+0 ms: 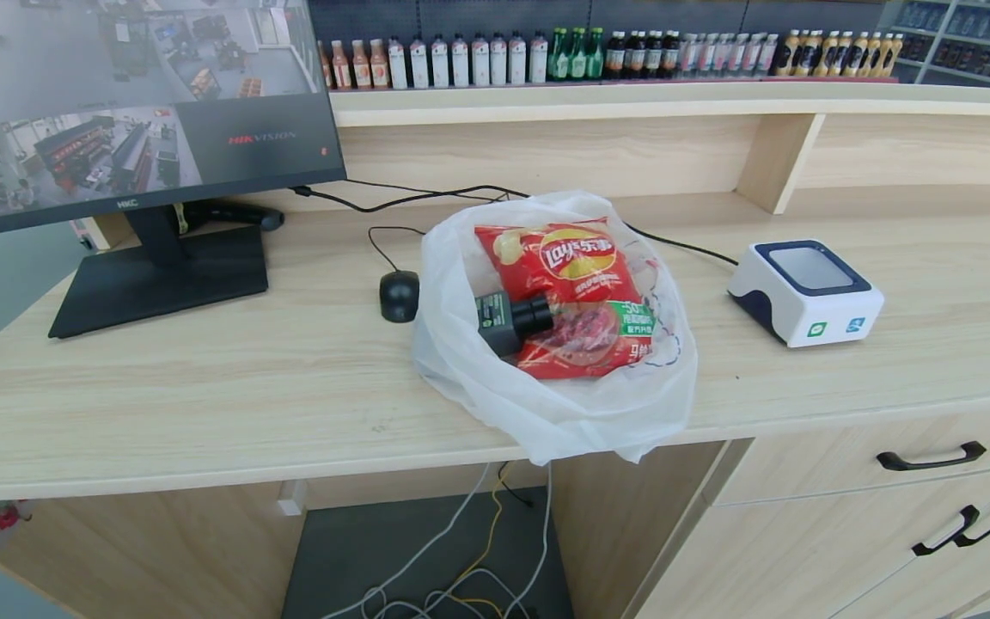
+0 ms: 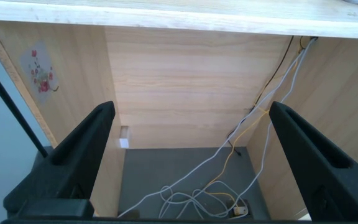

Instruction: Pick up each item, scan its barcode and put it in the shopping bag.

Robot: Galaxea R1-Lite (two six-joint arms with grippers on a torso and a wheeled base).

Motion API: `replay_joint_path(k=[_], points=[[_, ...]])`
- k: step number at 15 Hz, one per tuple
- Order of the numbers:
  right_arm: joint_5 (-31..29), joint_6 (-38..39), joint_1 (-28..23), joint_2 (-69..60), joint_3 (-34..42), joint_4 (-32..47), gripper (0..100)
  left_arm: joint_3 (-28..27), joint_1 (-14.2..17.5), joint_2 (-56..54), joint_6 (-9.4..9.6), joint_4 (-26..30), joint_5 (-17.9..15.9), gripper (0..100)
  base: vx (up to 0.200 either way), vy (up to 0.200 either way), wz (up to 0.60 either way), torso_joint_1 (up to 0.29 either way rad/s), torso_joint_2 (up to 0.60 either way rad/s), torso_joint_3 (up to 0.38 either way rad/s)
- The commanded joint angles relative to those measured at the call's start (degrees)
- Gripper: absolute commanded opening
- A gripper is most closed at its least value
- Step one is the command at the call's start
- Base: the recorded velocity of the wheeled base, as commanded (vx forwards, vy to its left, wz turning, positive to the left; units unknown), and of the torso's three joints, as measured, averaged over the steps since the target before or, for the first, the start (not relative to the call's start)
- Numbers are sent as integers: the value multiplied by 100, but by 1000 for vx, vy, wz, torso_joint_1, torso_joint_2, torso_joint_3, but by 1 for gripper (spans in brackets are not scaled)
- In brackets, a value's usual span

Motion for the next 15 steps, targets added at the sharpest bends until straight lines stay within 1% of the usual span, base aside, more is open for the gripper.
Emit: replay_joint_path(k=[1, 7, 9, 15], points=[[2, -2, 1, 4, 1, -4, 100, 0, 0, -2, -8, 0, 0, 100, 0, 0, 0, 0, 0, 0], [11, -46, 1, -5, 1, -4, 100, 0, -9, -2, -8, 0, 9, 100, 0, -200, 0, 2, 0, 5], [2, 77, 1, -5, 1, -4, 100, 0, 0, -2, -26, 0, 0, 100, 0, -200, 0, 19, 7, 0], [2, 104, 1, -5, 1, -4, 100, 0, 0, -2, -43, 0, 9, 100, 0, -200, 0, 3, 1, 1]])
